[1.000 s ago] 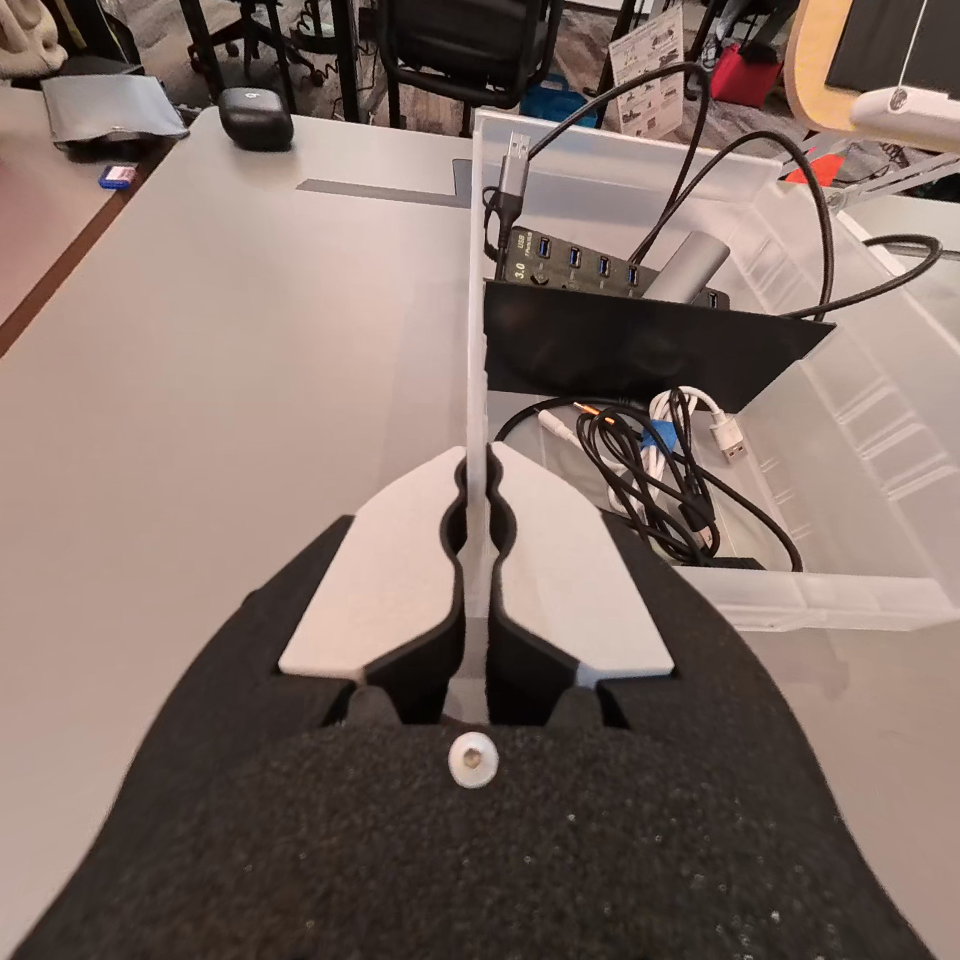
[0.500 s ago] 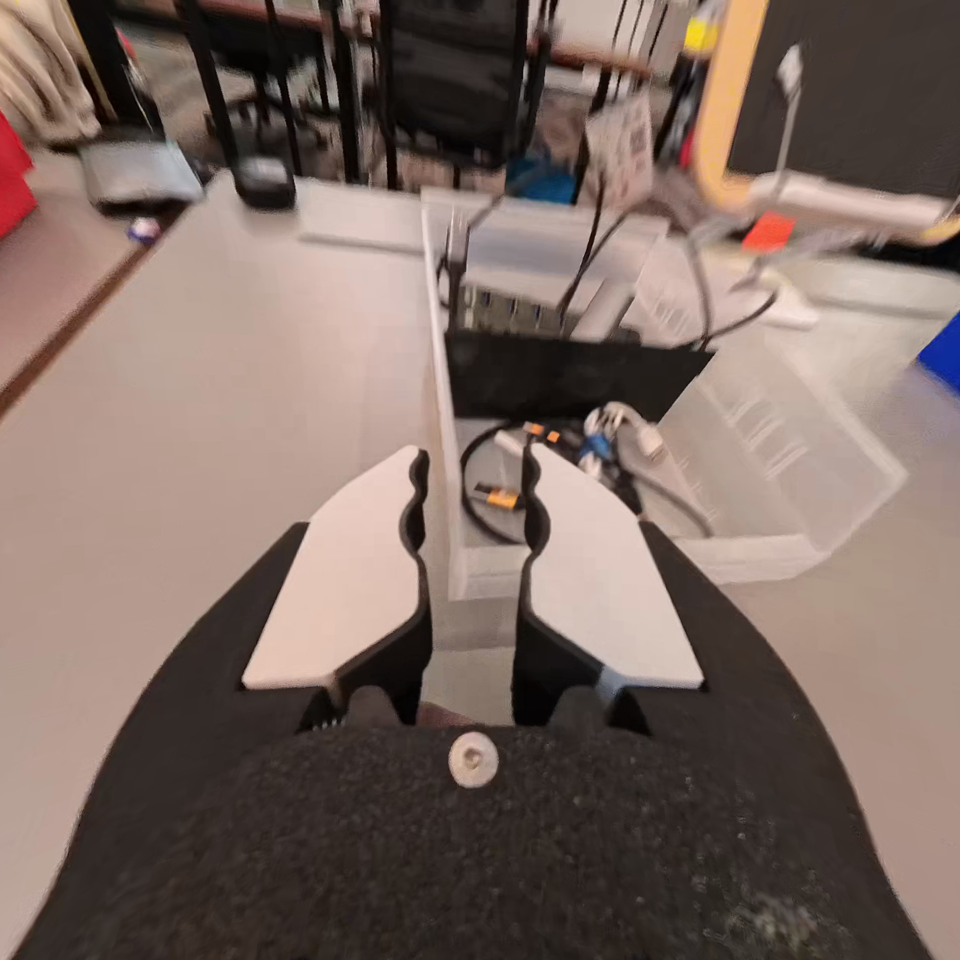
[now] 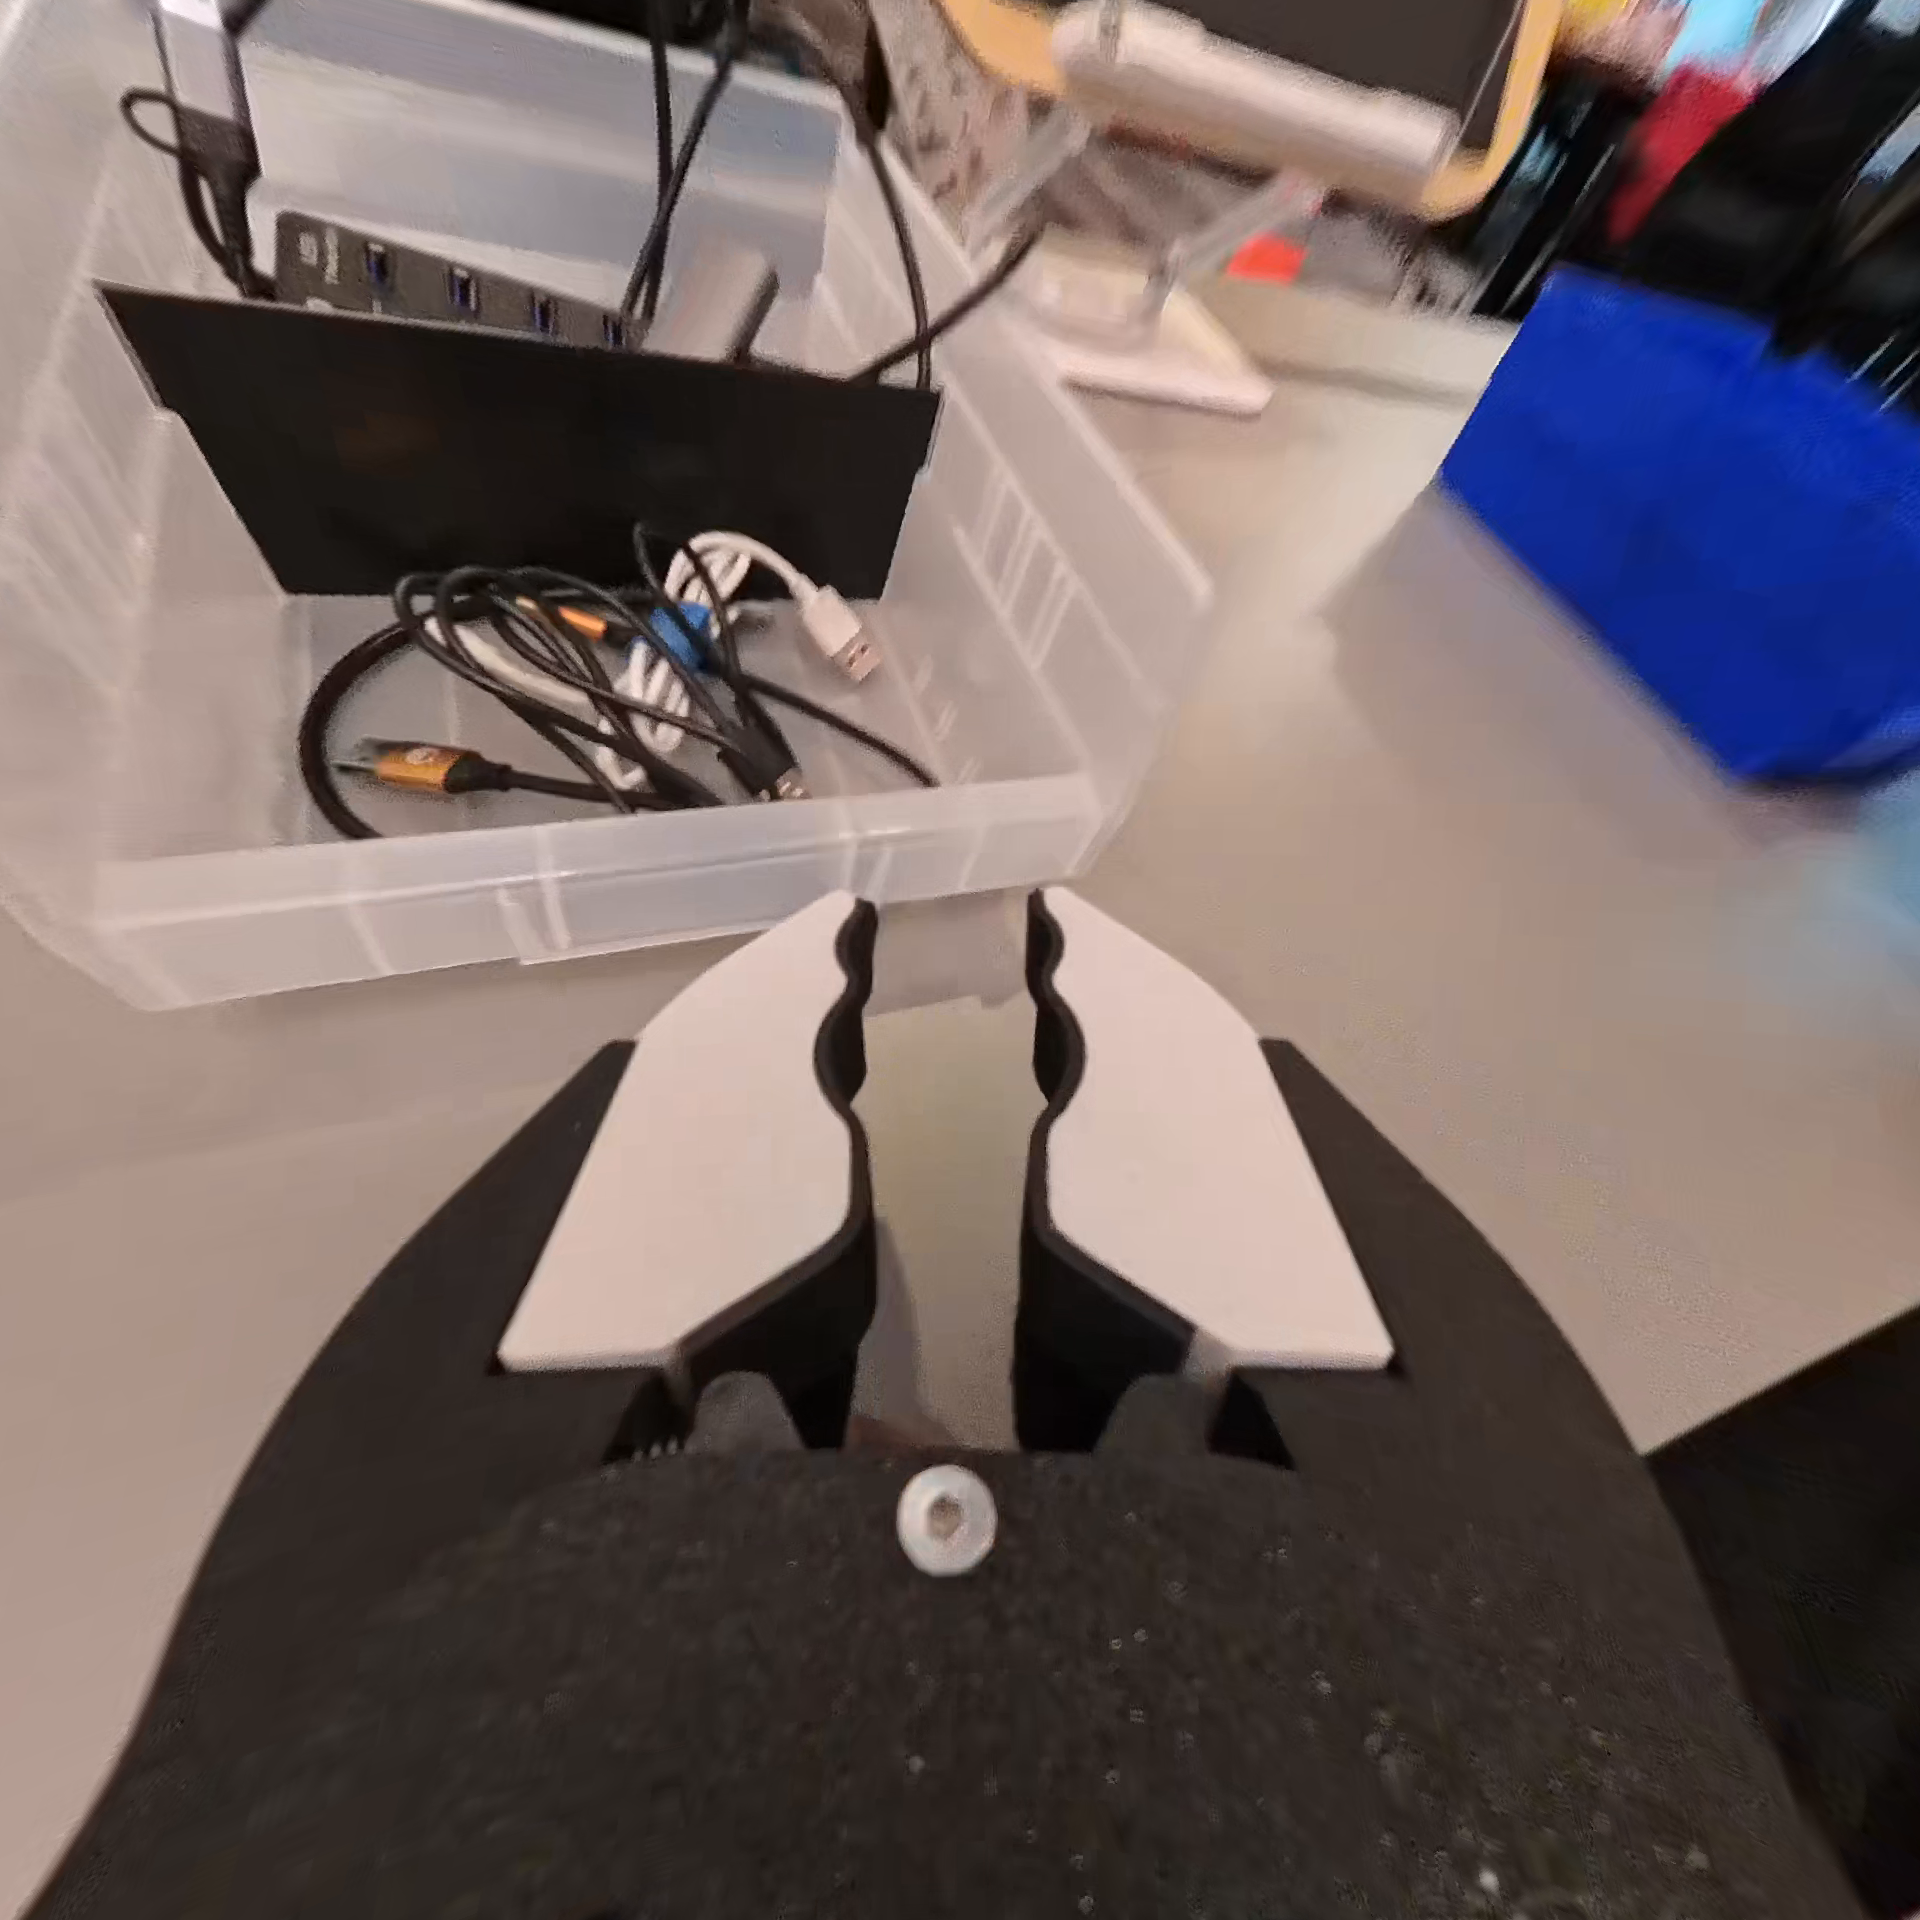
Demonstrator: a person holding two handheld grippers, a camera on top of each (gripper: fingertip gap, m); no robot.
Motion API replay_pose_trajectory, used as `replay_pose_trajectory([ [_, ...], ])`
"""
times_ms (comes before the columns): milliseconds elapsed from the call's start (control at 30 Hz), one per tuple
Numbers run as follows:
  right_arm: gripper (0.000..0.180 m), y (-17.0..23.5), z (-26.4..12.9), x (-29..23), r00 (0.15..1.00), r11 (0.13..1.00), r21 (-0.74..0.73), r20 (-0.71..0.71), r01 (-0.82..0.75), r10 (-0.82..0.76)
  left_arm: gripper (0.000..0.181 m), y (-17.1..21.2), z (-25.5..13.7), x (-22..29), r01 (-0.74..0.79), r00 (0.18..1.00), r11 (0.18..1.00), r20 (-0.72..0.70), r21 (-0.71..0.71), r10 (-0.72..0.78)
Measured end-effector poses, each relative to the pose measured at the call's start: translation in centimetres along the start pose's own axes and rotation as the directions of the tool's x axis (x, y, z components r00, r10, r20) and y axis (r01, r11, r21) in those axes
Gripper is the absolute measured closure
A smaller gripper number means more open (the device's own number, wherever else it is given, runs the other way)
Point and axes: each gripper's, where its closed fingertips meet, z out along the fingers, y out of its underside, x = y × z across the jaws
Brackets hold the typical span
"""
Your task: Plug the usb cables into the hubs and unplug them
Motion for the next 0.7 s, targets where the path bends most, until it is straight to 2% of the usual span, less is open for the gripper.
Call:
replay_pose_trajectory([
  [100, 0.153, -0.3, 0.2, 0.2, 0.999, 0.999, 0.012, -0.019, 0.033, -0.033, 0.153, 0.9, 0.7, -0.5, -0.066, 0.997, 0.996, 0.028, -0.063, 0.068],
  [200, 0.154, 0.1, 0.8, -0.3, 0.997, 0.998, -0.008, -0.015, 0.069, -0.069, 0.153, 0.7, 0.8, -0.2, -0.071, 0.997, 0.996, 0.021, -0.052, 0.072],
  [367, 0.154, 0.8, 1.3, -1.6, 0.991, 0.990, -0.036, 0.003, 0.135, -0.135, 0.153, 0.6, 0.8, -0.4, -0.169, 0.983, 0.984, 0.063, -0.054, 0.172],
  [500, 0.154, 1.1, 1.4, -1.7, 0.981, 0.980, -0.051, -0.013, 0.192, -0.193, 0.153, 0.8, 1.1, -0.1, -0.165, 0.984, 0.984, 0.054, -0.064, 0.168],
  [700, 0.154, 1.4, 1.6, -2.2, 0.986, 0.984, -0.061, 0.016, 0.166, -0.166, 0.153, 1.2, 1.6, 0.0, -0.164, 0.984, 0.983, 0.051, -0.088, 0.169],
])
